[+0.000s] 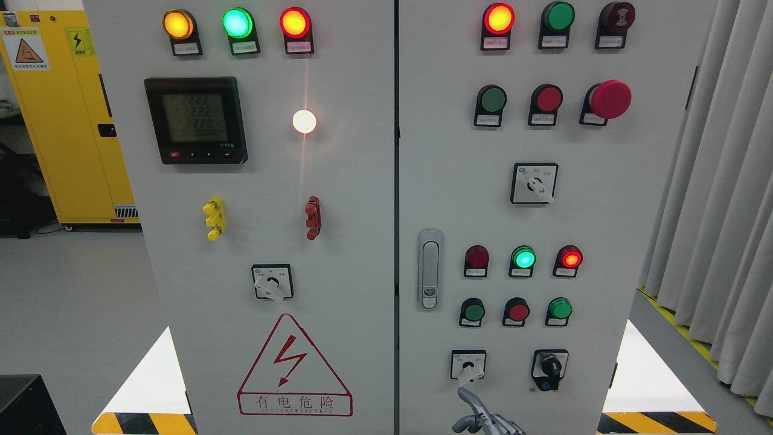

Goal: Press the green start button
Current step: 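Raise the right hand toward the green push button on the lower row, then press the green push button inward with the right hand's index finger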

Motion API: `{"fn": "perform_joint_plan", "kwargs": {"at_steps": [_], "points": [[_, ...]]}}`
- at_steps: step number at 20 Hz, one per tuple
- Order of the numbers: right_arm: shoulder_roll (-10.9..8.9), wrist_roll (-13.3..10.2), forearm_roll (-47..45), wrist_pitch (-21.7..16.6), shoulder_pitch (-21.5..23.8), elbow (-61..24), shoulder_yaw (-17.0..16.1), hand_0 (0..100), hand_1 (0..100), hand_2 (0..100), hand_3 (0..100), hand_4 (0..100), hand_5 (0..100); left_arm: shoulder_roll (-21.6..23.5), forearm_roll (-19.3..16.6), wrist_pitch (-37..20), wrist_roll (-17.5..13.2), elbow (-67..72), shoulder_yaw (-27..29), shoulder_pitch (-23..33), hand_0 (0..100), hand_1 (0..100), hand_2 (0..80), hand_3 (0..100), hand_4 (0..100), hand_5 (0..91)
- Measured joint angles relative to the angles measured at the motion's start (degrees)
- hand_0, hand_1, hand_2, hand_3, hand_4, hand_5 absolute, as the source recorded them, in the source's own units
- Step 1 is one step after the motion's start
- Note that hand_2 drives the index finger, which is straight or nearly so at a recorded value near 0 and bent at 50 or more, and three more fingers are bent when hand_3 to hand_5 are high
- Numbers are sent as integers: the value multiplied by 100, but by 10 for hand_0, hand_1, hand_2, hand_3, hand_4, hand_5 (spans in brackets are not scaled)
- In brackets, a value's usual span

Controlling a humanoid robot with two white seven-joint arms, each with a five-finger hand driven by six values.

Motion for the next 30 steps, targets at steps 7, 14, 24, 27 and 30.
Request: {"fn": "perform_joint_plan", "kwargs": {"at_steps": [7,14,24,27,30], "points": [[37,249,946,225,-490,-10,-238,437,871,7,904,1000,1000,0,0,0,0,1,0,0,120,556,0,0,0,0],[-14,316,1274,460,-916,93,-462,428,864,14,908,1000,1000,0,0,0,0,0,0,0,120,556,0,0,0,0],[-87,346,1393,530,-1156,238,-508,435,853,15,913,1000,1000,0,0,0,0,0,0,0,120,556,0,0,0,0],[-98,358,1407,531,-1178,261,-488,443,846,15,913,1000,1000,0,0,0,0,0,0,0,120,556,0,0,0,0],[-106,369,1413,574,-1193,277,-456,444,843,15,914,999,1000,0,0,0,0,0,0,-1,120,556,0,0,0,0]]}}
